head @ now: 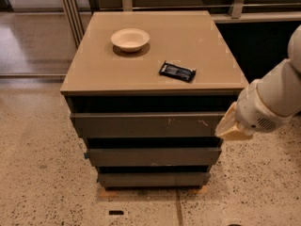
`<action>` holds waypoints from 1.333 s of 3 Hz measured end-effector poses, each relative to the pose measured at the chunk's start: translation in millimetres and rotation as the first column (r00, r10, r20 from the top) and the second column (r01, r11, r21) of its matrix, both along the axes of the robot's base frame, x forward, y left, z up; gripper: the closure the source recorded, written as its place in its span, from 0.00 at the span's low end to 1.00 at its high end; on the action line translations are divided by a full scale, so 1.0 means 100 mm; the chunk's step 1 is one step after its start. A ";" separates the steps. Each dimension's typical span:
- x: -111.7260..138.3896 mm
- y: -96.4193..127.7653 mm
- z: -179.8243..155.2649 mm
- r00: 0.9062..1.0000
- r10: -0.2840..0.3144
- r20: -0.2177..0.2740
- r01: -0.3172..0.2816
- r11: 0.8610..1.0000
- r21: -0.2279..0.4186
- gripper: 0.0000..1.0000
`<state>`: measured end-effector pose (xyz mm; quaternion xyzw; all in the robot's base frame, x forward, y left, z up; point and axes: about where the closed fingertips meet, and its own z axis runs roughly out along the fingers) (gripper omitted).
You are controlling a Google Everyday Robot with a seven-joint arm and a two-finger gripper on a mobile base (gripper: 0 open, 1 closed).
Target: Open middle drawer
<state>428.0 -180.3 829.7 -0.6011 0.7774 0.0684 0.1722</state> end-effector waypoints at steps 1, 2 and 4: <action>-0.08 0.23 -0.83 0.996 0.030 -0.079 -0.020 0.993 0.116 0.97; -0.07 0.24 -0.89 0.996 0.029 -0.084 -0.018 0.993 0.119 1.00; 0.10 0.09 -1.54 0.999 0.027 0.028 -0.030 0.993 0.115 1.00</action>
Offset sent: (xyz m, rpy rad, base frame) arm -0.0069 0.0197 -0.0714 0.0987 0.0685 0.0215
